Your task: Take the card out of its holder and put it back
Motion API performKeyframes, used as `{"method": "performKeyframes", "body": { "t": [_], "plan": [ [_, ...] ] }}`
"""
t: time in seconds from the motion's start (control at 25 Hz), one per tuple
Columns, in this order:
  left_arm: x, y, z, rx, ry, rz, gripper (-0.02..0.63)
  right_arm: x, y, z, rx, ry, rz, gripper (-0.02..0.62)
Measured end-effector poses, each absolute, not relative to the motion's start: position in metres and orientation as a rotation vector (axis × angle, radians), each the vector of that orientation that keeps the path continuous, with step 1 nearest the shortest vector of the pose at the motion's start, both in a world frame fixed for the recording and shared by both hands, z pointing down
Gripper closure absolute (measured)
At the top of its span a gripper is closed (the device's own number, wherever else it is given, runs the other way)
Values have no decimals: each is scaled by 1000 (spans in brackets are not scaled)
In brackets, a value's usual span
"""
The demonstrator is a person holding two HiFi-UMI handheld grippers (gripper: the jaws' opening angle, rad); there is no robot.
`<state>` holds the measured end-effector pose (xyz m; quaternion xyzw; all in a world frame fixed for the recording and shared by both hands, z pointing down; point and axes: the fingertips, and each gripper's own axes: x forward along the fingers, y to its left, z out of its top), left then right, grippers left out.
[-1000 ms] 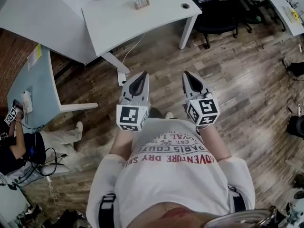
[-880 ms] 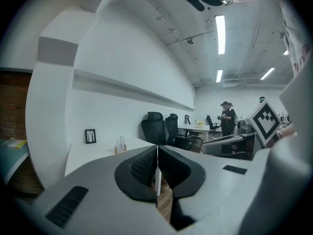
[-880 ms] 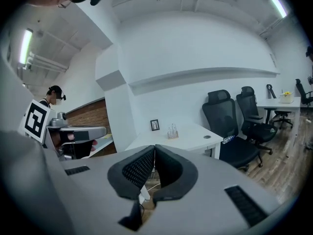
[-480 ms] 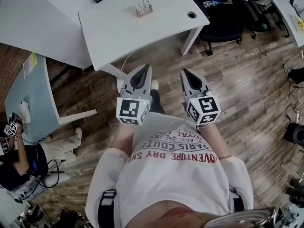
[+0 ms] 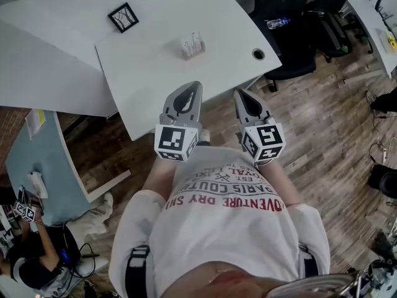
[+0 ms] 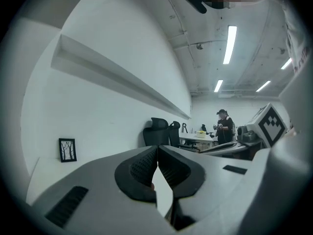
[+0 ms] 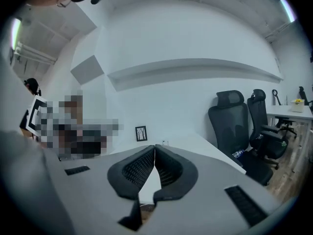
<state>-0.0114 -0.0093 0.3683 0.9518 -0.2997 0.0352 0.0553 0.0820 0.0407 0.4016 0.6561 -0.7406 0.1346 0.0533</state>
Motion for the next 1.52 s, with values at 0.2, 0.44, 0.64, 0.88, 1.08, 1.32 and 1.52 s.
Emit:
{"method": "performKeyframes", "body": {
  "t": [0.2, 0.44, 0.64, 0.88, 1.08, 1.32, 1.52],
  "plan": [
    [-13, -80, 375, 2872, -946, 117, 578, 84, -30, 406, 1983, -2250, 416, 569],
    [-27, -127, 383, 2797, -1074, 139, 578, 86, -86, 409, 1895, -2289, 411, 569],
    [-35, -145, 394, 2727, -1188, 159, 578, 85, -131, 415, 1782, -2378, 394, 569],
    [-28, -174, 405, 2607, -1375, 203, 578, 97, -181, 423, 1596, -2473, 419, 569],
    [-22, -197, 427, 2493, -1478, 233, 578, 111, -216, 433, 1469, -2511, 436, 569],
    [-9, -215, 464, 2432, -1438, 222, 578, 126, -241, 468, 1362, -2494, 525, 569],
    [-2, -226, 486, 2433, -1354, 188, 578, 134, -254, 491, 1308, -2473, 566, 569]
  ]
}}
